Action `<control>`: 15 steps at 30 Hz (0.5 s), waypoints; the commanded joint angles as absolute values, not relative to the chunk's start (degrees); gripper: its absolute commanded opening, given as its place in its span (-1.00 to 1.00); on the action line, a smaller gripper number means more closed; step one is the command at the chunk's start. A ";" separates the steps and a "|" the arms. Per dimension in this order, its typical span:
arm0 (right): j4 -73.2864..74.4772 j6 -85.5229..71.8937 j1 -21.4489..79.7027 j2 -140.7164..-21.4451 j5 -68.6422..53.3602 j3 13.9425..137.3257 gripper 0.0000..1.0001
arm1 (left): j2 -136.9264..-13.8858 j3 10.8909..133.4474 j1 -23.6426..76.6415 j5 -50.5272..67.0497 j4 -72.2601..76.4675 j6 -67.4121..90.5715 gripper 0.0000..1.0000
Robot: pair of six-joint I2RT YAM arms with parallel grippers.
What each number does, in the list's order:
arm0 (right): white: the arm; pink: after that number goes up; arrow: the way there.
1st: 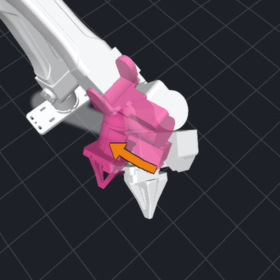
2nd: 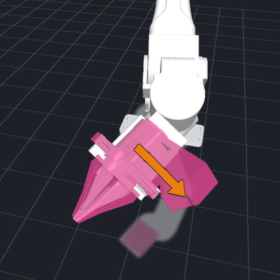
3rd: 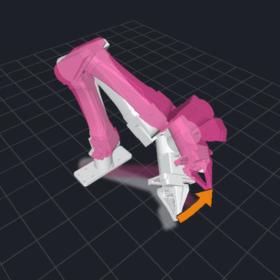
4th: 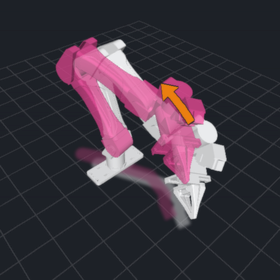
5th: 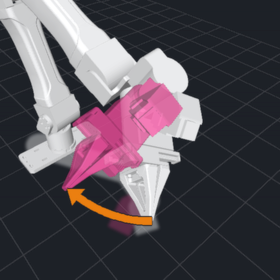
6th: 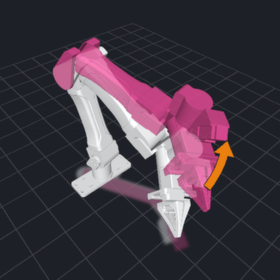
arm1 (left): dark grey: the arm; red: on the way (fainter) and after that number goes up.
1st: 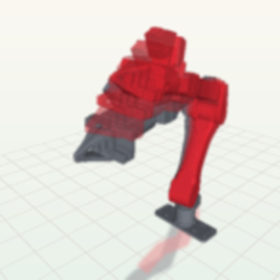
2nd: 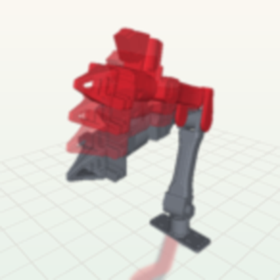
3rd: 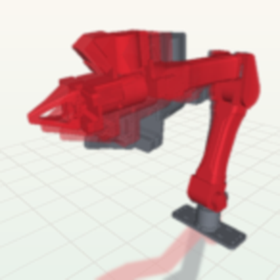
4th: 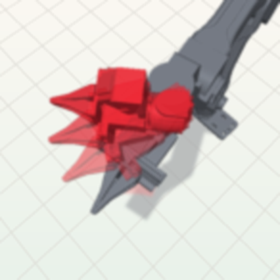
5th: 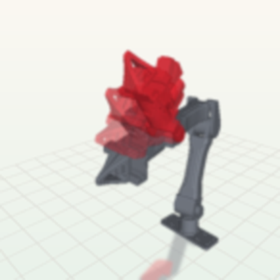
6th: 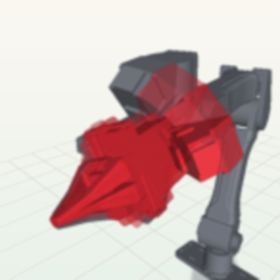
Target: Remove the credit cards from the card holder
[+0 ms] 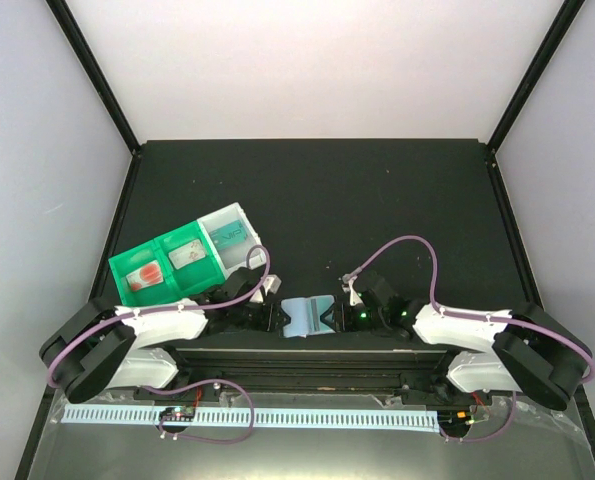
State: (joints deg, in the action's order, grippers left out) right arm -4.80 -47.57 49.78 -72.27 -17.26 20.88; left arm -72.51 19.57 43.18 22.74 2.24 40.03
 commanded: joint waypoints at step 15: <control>-4.80 -48.34 49.83 -67.07 -15.97 20.21 -0.17 | -71.35 19.79 45.26 21.38 2.27 41.24 -0.49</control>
State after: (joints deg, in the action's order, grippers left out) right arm -5.72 -48.77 49.78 -68.12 -18.50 20.86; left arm -72.51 19.57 44.77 22.72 3.01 40.91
